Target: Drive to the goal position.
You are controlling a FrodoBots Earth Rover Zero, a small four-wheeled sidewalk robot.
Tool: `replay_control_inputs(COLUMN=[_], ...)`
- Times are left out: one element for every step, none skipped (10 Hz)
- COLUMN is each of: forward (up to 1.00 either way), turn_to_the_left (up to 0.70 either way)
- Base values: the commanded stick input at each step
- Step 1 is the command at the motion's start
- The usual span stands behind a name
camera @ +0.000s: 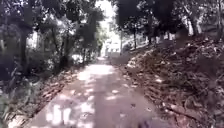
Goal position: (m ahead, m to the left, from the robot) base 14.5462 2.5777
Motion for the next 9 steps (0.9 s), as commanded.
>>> replay_control_inputs(forward=[0.85,0.85,0.85,0.85,0.85,0.85,0.85,0.85,0.85], turn_to_the_left=[0.0,0.0,0.0,0.0,0.0,0.0,0.0,0.0,0.0])
